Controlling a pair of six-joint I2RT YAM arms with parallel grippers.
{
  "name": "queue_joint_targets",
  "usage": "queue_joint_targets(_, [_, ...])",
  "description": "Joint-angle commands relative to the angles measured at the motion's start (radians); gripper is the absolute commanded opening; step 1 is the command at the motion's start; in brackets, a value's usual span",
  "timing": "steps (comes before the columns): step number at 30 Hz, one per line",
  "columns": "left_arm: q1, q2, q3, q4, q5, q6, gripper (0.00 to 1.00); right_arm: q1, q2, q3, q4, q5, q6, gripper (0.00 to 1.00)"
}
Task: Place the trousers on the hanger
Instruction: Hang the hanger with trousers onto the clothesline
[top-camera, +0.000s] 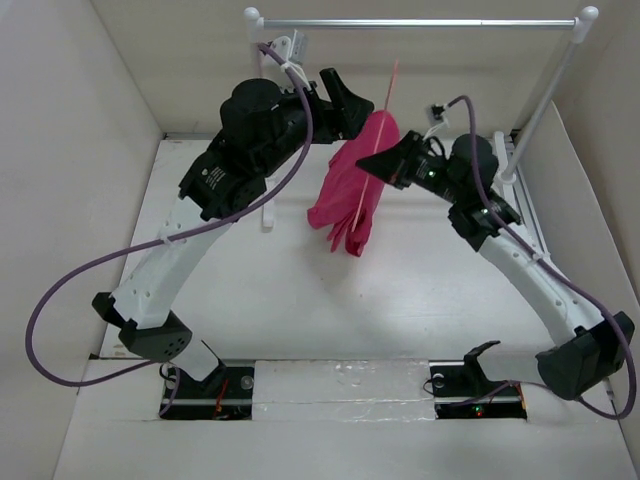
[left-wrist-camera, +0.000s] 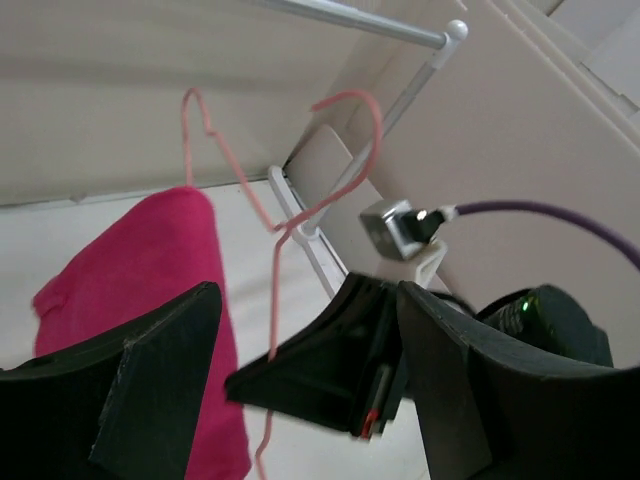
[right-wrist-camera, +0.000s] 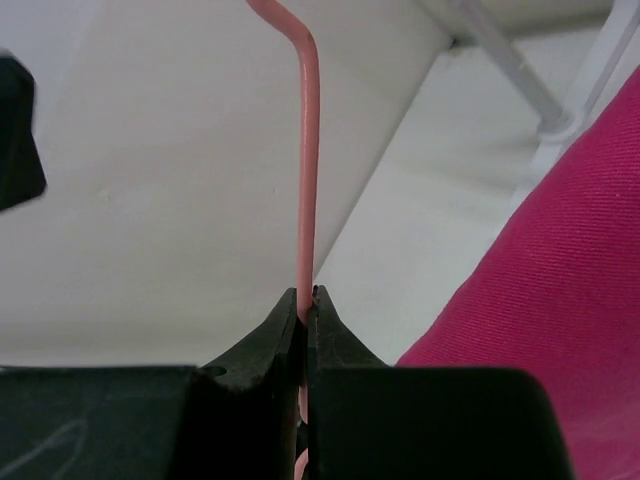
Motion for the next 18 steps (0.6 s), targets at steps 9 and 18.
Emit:
queue_joint_targets(9, [-0.002,-0.237,-0.279,0.063,-0.078,0.046,0.66,-0.435,0.071,0.239,0.253,-0.243,0.043,0.0])
queue_joint_targets(18, [-0.002,-0.351,-0.601,0.069,-0.057,-0.021,0.64,-0.615,0.209,0.356,0.379,-0.332,0.145,0.0])
